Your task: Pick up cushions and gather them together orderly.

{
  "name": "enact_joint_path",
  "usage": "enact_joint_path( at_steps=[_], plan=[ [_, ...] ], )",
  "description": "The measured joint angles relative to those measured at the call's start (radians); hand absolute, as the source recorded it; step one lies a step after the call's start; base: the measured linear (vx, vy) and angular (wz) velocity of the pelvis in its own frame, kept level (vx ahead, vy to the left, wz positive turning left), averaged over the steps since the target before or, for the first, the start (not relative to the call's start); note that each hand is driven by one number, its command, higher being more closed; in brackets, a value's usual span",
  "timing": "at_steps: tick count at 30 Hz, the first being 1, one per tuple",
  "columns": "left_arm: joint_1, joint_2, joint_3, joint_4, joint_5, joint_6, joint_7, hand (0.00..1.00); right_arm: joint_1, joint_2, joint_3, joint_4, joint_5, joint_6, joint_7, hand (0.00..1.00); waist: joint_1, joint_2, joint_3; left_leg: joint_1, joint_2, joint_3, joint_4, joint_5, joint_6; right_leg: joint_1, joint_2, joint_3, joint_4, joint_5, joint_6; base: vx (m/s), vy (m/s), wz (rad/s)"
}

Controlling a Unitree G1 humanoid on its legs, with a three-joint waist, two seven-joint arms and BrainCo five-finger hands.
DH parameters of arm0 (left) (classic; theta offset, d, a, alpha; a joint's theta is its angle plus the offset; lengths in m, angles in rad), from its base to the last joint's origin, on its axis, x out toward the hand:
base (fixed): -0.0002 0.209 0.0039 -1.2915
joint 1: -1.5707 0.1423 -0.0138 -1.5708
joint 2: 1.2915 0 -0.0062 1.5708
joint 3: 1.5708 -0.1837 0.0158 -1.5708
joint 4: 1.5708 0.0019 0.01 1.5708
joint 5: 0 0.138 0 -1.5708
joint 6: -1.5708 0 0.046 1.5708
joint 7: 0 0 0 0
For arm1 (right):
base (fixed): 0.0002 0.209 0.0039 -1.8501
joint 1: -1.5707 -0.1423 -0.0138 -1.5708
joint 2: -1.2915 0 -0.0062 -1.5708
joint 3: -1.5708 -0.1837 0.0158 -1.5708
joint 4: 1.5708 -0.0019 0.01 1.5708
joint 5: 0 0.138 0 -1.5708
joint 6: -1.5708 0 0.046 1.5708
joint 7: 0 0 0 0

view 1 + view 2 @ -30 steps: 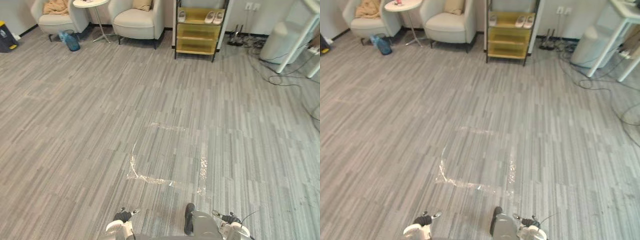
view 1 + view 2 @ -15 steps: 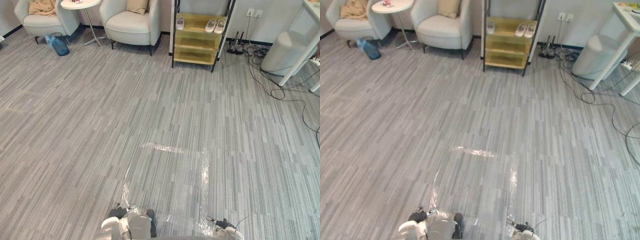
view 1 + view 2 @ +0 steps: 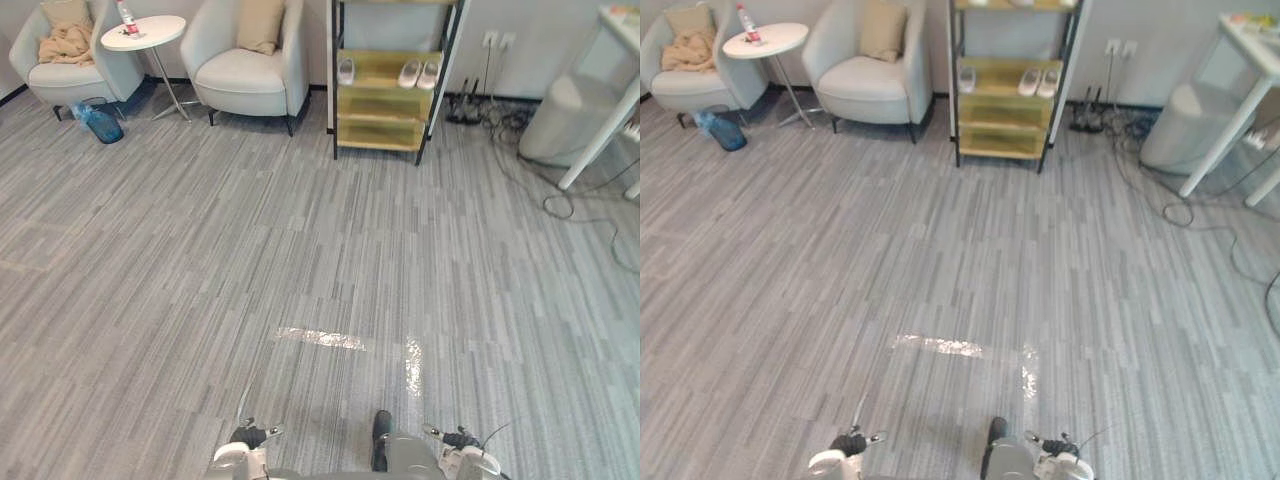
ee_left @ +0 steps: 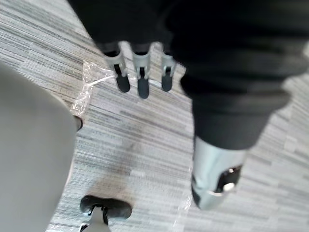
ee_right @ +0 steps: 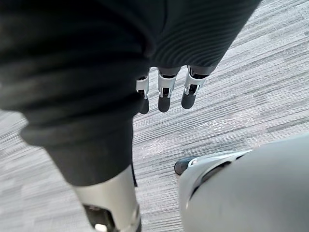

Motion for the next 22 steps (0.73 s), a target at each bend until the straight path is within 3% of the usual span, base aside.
enact_joint_path(
  at_steps=[1,2,3,5,6,8,9,10,11,12,14,20,22],
  plan=[
    [-0.001,0.000,0.023,-0.009,-0.002,-0.001,-0.011,0.00,0.012,0.003,-0.003,-0.003,0.003,-0.001,-0.002,0.00,-0.004,-0.007,0.001,-0.078,0.022,-0.033,0.187,0.002,-0.007,0.046,0.003,-0.029,-0.024,-0.019,-0.006,0.27,-0.213,0.49],
    [-0.003,-0.004,0.036,-0.023,-0.006,0.000,-0.013,0.00,0.027,0.007,-0.001,-0.019,0.004,-0.001,-0.004,0.00,-0.010,0.000,-0.001,-0.162,0.051,-0.046,0.378,0.033,-0.049,0.090,0.011,-0.056,-0.044,-0.030,-0.012,0.40,-0.233,0.68],
    [-0.004,-0.006,0.053,-0.043,-0.010,-0.001,-0.017,0.00,0.037,0.004,0.007,-0.029,0.008,-0.001,-0.008,0.00,-0.003,0.000,0.005,-0.256,0.109,-0.028,0.596,0.080,-0.061,0.153,0.034,-0.069,-0.074,-0.051,-0.034,0.30,-0.136,0.51],
    [0.003,-0.003,0.051,-0.048,-0.010,-0.003,-0.018,0.00,0.042,0.005,0.009,-0.025,0.010,0.000,-0.010,0.00,0.008,0.002,0.005,-0.300,0.138,0.010,0.657,0.042,-0.056,0.206,0.042,-0.081,-0.098,-0.050,-0.041,0.24,-0.065,0.16],
    [0.005,0.001,0.049,-0.049,-0.014,-0.004,-0.020,0.00,0.045,0.009,0.003,-0.025,0.015,0.000,-0.013,0.00,0.016,-0.003,0.005,-0.322,0.131,0.062,0.540,-0.010,-0.048,0.255,0.029,-0.087,-0.131,-0.051,-0.040,0.31,-0.029,-0.03],
    [0.005,0.003,0.046,-0.049,-0.015,-0.004,-0.021,0.00,0.038,0.014,-0.012,-0.027,0.024,-0.002,-0.013,0.00,0.014,-0.008,0.003,-0.328,0.089,0.061,0.334,-0.016,-0.045,0.274,0.010,-0.084,-0.148,-0.056,-0.027,0.27,0.042,-0.07],
    [0.005,0.002,0.031,-0.049,-0.022,-0.005,-0.019,0.00,0.039,0.020,-0.027,-0.028,0.039,-0.005,-0.014,0.00,0.015,-0.006,0.000,-0.329,0.027,-0.007,0.062,0.052,-0.042,0.287,-0.010,-0.074,-0.148,-0.069,-0.002,0.28,0.129,-0.13],
    [0.005,0.000,0.032,-0.048,-0.023,-0.006,-0.018,0.00,0.044,0.022,-0.031,-0.028,0.039,-0.005,-0.014,0.00,0.018,-0.003,0.001,-0.326,0.007,-0.047,-0.020,0.165,-0.065,0.290,-0.013,-0.059,-0.142,-0.078,0.012,0.29,0.154,-0.20],
    [0.005,-0.005,0.034,-0.050,-0.031,-0.006,-0.017,0.00,0.048,0.023,-0.030,-0.028,0.039,-0.005,-0.013,0.00,0.021,-0.002,-0.001,-0.320,0.001,-0.063,-0.037,0.213,-0.058,0.292,-0.010,-0.050,-0.139,-0.083,0.021,0.36,0.168,-0.08],
    [0.004,0.013,0.032,-0.050,-0.030,-0.007,-0.017,0.00,0.051,0.044,-0.026,-0.031,0.037,-0.004,-0.012,0.00,0.019,-0.030,-0.011,-0.292,-0.036,-0.061,-0.062,0.207,-0.038,0.302,-0.040,-0.037,-0.143,-0.094,0.043,0.28,0.134,0.05],
    [-0.007,0.026,0.032,-0.051,-0.030,-0.007,-0.018,0.00,0.059,0.058,-0.026,-0.029,0.037,0.004,-0.014,0.00,0.022,-0.060,-0.008,-0.280,-0.057,-0.039,-0.061,0.197,-0.022,0.319,-0.066,-0.029,-0.146,-0.105,0.054,0.25,0.118,0.00],
    [-0.005,0.027,0.031,-0.049,-0.028,-0.006,-0.018,0.00,0.066,0.078,-0.007,-0.063,0.033,0.002,-0.013,0.00,0.035,-0.074,-0.018,-0.207,-0.084,-0.029,-0.125,0.190,-0.010,0.351,-0.087,-0.011,-0.158,-0.105,0.055,0.10,0.038,-0.08],
    [-0.003,0.028,0.031,-0.048,-0.027,-0.006,-0.018,0.00,0.070,0.078,0.000,-0.064,0.033,0.002,-0.013,0.00,0.036,-0.078,-0.025,-0.205,-0.090,-0.031,-0.131,0.190,-0.009,0.350,-0.091,-0.011,-0.160,-0.117,0.071,0.00,-0.033,-0.04]
  ],
)
